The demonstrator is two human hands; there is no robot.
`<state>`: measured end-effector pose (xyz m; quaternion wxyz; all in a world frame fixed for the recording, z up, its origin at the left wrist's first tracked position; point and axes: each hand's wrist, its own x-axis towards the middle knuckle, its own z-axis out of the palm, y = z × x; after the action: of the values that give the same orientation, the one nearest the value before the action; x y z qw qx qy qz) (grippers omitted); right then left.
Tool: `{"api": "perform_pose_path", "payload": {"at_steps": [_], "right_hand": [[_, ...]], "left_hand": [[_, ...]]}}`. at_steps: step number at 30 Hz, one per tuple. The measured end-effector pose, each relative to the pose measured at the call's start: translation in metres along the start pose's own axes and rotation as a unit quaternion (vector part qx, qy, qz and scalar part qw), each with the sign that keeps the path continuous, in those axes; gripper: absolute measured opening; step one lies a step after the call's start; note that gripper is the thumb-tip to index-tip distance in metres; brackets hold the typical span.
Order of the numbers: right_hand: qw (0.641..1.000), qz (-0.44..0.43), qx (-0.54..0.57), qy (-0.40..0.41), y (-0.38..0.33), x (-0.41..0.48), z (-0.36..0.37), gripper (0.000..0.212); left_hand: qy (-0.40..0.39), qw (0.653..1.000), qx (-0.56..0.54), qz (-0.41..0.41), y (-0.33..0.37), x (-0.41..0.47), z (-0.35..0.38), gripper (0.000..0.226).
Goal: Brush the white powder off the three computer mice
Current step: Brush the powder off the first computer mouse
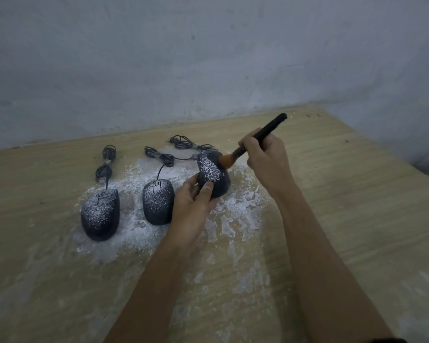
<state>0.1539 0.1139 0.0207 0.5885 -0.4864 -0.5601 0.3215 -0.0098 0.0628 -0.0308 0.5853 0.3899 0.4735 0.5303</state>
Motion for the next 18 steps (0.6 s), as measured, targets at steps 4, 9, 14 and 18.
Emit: {"api": "perform_pose_path", "payload": {"at_steps": [4, 9, 14, 18], "right_hand": [[1.0, -0.002, -0.013, -0.007, 0.0007, 0.0004, -0.0012, 0.017], [0.999, 0.006, -0.007, 0.035, 0.0011, 0.004, 0.0023, 0.02], [1.0, 0.01, 0.003, 0.009, 0.0017, 0.0019, 0.0031, 0.018], [0.999, -0.013, -0.027, 0.022, 0.001, 0.005, 0.0025, 0.014]], "left_hand": [[0.008, 1.0, -0.001, 0.001, 0.0001, 0.0003, -0.0002, 0.04], [0.005, 1.0, 0.003, 0.002, -0.0001, 0.0006, -0.0004, 0.043], [0.009, 1.0, 0.002, -0.002, -0.0013, 0.0027, -0.0014, 0.042], [0.005, 1.0, 0.009, 0.004, -0.0013, 0.002, -0.0003, 0.042]]}}
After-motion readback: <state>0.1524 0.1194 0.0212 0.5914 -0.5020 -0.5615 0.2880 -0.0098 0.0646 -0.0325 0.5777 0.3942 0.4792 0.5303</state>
